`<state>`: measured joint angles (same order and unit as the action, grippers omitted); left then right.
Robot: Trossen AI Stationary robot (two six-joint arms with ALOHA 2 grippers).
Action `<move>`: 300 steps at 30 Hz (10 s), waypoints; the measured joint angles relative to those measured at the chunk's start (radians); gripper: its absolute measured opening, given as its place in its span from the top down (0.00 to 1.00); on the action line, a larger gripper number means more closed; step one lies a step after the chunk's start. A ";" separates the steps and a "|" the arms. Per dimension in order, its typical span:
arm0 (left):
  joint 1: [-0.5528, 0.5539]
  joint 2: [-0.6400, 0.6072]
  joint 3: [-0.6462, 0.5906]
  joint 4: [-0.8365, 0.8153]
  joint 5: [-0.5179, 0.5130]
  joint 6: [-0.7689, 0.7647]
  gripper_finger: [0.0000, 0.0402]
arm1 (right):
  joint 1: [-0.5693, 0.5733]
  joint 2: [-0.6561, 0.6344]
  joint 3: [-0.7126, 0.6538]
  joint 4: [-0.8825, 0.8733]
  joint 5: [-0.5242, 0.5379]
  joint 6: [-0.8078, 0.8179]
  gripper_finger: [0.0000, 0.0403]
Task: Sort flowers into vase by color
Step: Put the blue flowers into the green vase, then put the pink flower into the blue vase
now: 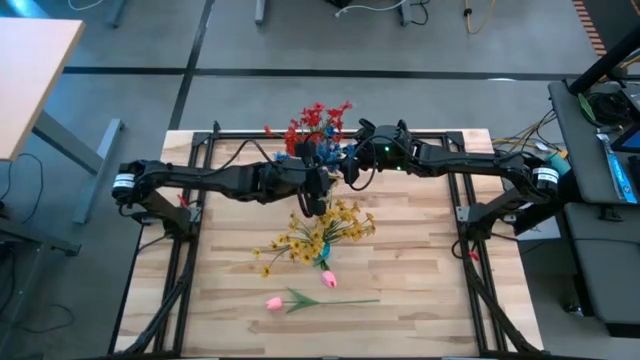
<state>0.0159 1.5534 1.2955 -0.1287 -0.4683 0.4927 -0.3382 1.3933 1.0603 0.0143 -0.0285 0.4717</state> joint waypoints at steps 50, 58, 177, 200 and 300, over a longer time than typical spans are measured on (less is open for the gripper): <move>-0.002 0.002 -0.002 -0.046 0.115 0.030 0.96 | -0.001 -0.034 0.000 0.159 0.028 -0.001 0.19; -0.001 0.002 -0.002 -0.062 0.111 0.022 0.79 | -0.001 -0.111 0.000 0.101 0.025 -0.011 0.19; -1.234 -0.134 -0.172 -1.098 -0.280 -2.124 0.25 | 1.005 0.762 0.551 -0.470 0.652 0.147 0.19; -1.233 -0.121 -0.172 -1.096 -0.322 -2.152 0.25 | 0.867 0.835 0.551 -0.316 0.393 -0.087 0.87; -0.812 0.254 0.087 0.694 -0.381 -0.160 0.97 | 1.006 0.458 0.288 1.068 0.373 -0.903 0.98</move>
<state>-0.7959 1.8076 1.3824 0.5656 -0.8491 0.3323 0.6680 1.8512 1.3486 1.0825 0.3447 -0.4312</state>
